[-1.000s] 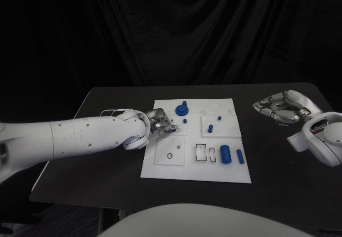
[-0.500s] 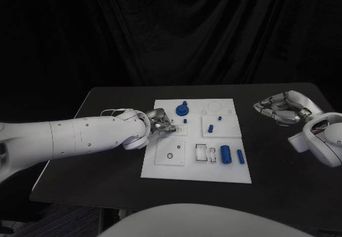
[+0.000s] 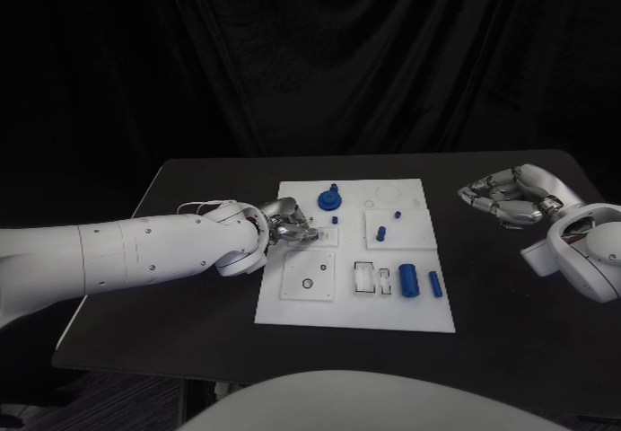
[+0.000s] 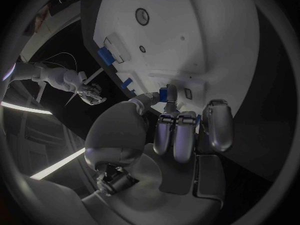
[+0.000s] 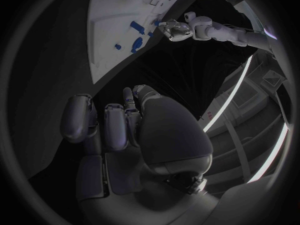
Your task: Assemble the parts on the task board
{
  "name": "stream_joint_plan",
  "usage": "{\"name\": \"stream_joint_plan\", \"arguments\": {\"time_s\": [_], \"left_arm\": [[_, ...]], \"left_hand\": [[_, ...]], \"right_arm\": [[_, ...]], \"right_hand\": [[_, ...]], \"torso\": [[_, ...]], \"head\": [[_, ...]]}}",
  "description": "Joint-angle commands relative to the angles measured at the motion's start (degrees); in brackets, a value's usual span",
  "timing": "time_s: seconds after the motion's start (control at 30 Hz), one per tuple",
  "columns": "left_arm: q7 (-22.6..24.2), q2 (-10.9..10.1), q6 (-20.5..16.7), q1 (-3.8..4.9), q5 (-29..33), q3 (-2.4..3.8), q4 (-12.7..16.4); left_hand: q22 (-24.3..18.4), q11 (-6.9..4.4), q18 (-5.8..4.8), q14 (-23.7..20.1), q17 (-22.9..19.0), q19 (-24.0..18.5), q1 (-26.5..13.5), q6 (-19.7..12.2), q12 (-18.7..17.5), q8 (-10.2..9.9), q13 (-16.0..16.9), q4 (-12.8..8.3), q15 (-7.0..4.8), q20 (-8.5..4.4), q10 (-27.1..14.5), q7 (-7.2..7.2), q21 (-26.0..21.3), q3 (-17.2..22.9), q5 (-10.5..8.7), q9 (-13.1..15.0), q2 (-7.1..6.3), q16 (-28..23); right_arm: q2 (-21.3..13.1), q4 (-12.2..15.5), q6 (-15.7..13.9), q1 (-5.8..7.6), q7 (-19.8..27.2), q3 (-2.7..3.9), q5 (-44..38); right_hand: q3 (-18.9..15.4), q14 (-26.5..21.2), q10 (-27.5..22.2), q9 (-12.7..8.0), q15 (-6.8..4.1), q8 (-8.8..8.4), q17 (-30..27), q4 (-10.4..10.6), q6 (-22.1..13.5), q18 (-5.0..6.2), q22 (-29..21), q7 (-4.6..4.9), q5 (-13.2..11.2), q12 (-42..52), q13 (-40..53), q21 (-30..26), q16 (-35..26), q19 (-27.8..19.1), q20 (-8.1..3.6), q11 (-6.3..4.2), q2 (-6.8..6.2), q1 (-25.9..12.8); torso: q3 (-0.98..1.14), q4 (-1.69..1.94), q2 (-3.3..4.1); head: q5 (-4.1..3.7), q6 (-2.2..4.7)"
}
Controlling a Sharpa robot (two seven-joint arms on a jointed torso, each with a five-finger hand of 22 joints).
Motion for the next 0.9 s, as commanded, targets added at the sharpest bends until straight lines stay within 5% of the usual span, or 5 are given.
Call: {"name": "stream_joint_plan", "arguments": {"time_s": [0.03, 0.47, 0.67, 0.9], "left_arm": [[4.18, -0.66, -1.27, 0.43, 0.64, 0.07, 0.83], [1.89, -1.15, 10.45, 3.59, 6.86, 0.08, -1.07], [-1.01, 0.78, 17.71, 4.17, 9.84, 0.08, -3.88], [-2.82, 2.93, 19.72, 4.45, 10.55, 0.09, -5.86]], "left_hand": [[2.32, -0.13, -0.02, 5.96, 15.09, 0.59, 0.55, 0.75, 0.21, 0.48, 15.09, -0.62, -0.1, 0.04, 5.97, -0.63, 0.44, 1.04, 0.01, 0.16, 0.06, -0.28], [2.38, -0.12, -0.01, 5.96, 15.09, 0.47, 0.93, 0.78, 0.21, 0.42, 15.09, 0.18, -0.1, 0.0, 5.97, -0.6, 0.37, 1.45, -1.23, 0.31, 0.0, -0.28], [2.35, -0.12, 0.01, 5.96, 15.09, 0.36, 1.39, 0.75, 0.21, 0.39, 15.09, 0.18, -0.08, 0.01, 5.97, -0.61, 0.29, 1.65, -1.29, 0.36, 0.09, -0.28], [2.31, -0.08, 0.04, 5.96, 15.09, 0.25, 1.88, 0.57, 0.21, 0.27, 15.09, 0.19, -0.07, 0.02, 5.97, -0.53, 0.2, 1.91, -1.66, 0.4, 0.18, -0.28]], "right_arm": [[0.15, -0.11, 0.37, -0.16, -1.06, 0.04, -0.31], [0.79, -0.58, 0.42, -0.16, -1.12, 0.04, -0.31], [0.91, -0.65, 0.45, -0.17, -1.12, 0.04, -0.31], [0.98, -0.67, 0.47, -0.17, -1.12, 0.04, -0.31]], "right_hand": [[-0.11, 1.8, -0.35, 0.09, 0.04, -0.15, 1.71, -0.33, 0.14, 1.04, 6.84, 0.12, 0.21, -0.2, 0.67, -0.19, -0.2, -0.5, -0.02, -0.04, -0.03, 0.35], [-0.11, 1.8, -0.35, 0.09, 0.04, -0.15, 1.71, -0.33, 0.14, 1.04, 6.84, 0.12, 0.21, -0.2, 0.67, -0.19, -0.2, -0.5, -0.02, -0.04, -0.03, 0.35], [-0.11, 1.8, -0.35, 0.09, 0.04, -0.15, 1.71, -0.33, 0.14, 1.04, 6.84, 0.12, 0.21, -0.2, 0.67, -0.19, -0.2, -0.5, -0.02, -0.04, -0.03, 0.35], [-0.04, 1.77, -0.42, 0.1, 0.03, -0.17, 1.64, -0.4, 0.12, 1.07, 6.79, 0.13, 0.27, -0.25, 0.56, -0.37, -0.26, -0.54, -0.02, -0.05, -0.02, 0.43]], "torso": [[0.0, -0.08, 0.01], [0.1, -0.24, -0.08], [0.09, -0.07, -0.04], [0.01, -0.08, -0.09]], "head": [[0.04, 0.01], [0.15, 0.01], [-0.07, 0.01], [-0.02, 0.01]]}}
